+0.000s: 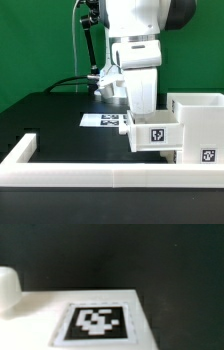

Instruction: Assemble drawer

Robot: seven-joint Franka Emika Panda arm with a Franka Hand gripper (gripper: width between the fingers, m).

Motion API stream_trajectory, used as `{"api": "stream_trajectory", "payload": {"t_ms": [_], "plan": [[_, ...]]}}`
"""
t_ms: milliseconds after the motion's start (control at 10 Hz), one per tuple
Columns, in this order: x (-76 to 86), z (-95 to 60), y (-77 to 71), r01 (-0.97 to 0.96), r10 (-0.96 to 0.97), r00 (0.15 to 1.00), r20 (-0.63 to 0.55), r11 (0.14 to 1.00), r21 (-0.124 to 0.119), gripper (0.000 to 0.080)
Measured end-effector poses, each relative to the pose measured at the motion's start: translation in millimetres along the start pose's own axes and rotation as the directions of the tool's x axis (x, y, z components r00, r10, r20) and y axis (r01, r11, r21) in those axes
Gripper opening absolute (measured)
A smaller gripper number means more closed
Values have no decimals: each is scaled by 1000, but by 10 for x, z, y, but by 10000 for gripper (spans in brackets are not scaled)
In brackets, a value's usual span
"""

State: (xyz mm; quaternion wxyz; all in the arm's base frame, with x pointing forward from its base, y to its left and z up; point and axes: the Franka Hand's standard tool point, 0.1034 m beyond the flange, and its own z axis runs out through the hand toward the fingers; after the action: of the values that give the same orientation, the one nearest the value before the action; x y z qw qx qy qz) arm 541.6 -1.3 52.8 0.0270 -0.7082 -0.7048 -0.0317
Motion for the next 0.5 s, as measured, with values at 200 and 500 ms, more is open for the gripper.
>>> {"api": "stream_trajectory", "payload": {"t_ms": [200, 500], "plan": [[59, 2, 6, 1, -1, 1000, 0, 1000, 0, 44], [136, -1, 39, -25, 25, 1000, -1, 1000, -2, 44]]}}
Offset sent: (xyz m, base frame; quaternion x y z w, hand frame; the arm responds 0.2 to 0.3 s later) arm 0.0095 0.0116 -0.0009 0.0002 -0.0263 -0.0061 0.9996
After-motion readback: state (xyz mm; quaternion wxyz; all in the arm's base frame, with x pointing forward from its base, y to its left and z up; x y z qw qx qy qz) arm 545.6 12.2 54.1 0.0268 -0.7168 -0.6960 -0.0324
